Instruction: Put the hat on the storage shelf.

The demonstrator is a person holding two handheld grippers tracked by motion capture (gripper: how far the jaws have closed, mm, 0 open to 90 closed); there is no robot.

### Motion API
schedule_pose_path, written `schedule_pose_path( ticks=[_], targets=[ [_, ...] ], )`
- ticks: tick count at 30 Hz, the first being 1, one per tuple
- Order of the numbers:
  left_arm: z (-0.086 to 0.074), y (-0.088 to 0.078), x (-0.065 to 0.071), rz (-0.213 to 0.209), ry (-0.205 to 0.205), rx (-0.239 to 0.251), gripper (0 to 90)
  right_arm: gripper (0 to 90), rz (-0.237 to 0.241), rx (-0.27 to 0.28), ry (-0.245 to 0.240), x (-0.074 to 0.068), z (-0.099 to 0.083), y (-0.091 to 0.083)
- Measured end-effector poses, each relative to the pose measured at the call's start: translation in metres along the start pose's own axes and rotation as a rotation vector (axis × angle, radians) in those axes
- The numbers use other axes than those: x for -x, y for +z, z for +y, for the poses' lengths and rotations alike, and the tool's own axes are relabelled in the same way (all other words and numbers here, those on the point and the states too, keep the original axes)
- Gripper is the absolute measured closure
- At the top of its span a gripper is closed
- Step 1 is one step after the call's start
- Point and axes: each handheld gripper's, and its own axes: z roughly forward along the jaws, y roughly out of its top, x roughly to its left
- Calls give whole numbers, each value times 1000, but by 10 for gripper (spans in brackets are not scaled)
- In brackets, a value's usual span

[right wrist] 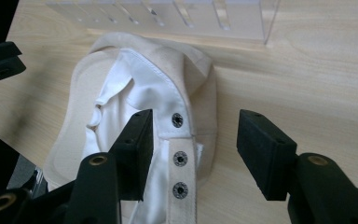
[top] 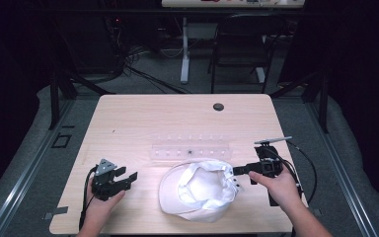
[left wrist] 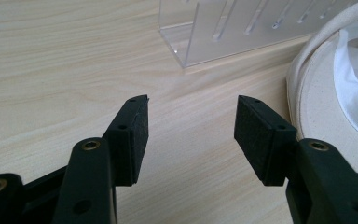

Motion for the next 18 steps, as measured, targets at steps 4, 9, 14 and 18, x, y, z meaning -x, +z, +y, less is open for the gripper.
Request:
schedule_pose_path(
  ticks=[4, 9, 14, 18],
  targets=[
    [0, 0, 0, 1, -4, 1, 454, 453, 17, -27, 28, 3, -2, 4],
    [0, 0, 0, 0, -4, -1, 454, 448, 36, -81, 22, 3, -4, 14],
    [-1, 1, 0, 4, -6, 0, 454, 441, 65, -109, 42, -1, -8, 28],
    [-1, 1, 0, 4, -7, 0, 454, 439, 86, -153, 32, 1, -8, 33]
  ],
)
